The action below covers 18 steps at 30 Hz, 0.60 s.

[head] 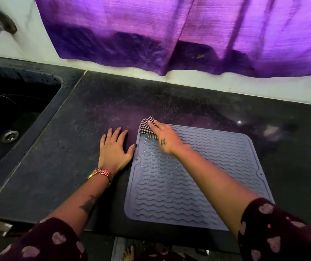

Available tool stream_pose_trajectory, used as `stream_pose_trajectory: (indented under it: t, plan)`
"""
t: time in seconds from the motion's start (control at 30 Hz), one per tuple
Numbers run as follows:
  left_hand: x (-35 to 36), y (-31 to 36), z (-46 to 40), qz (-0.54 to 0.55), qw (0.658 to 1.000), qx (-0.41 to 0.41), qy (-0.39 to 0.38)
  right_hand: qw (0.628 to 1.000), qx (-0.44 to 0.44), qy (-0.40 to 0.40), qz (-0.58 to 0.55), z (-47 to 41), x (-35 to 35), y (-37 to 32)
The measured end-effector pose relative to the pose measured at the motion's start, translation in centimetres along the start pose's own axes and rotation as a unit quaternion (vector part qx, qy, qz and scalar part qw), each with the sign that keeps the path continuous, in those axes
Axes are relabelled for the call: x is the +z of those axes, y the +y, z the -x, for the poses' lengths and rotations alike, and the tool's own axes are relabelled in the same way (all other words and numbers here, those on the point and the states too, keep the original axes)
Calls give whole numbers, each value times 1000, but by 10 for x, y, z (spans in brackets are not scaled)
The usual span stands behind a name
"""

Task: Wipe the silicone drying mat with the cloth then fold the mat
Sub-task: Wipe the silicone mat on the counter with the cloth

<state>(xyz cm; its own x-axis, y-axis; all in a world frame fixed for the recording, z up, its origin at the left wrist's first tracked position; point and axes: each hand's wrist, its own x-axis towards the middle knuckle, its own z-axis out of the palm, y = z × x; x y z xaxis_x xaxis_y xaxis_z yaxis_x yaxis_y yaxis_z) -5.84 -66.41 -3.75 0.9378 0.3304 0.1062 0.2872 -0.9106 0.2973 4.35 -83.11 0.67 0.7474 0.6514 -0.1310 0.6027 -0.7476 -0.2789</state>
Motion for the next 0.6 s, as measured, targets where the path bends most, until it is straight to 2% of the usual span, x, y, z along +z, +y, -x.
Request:
stream_pose_trajectory:
  t: [0.1, 0.17, 0.23, 0.37, 0.47, 0.53, 0.6]
  plan:
    - [-1, 1, 1, 0, 1000, 2, 0, 998, 15, -43, -37, -15, -18, 7]
    - [-2, 1, 1, 1, 1000, 2, 0, 996, 37, -31, -70, -20, -26, 7]
    - [-1, 0, 1, 2, 1000, 2, 2, 996, 19, -10, -88, -12, -17, -1]
    - [0, 0, -1, 1, 1000, 3, -1, 999, -46, -2, 15, 1, 5, -9]
    - [-1, 0, 1, 7, 1000, 6, -3, 998, -44, -49, 0, -16, -12, -3]
    - [-2, 0, 1, 13, 1000, 6, 1, 998, -41, -39, -22, -14, -17, -3]
    - [-2, 0, 1, 16, 1000, 3, 1, 999, -50, 3, -15, 1, -2, -6]
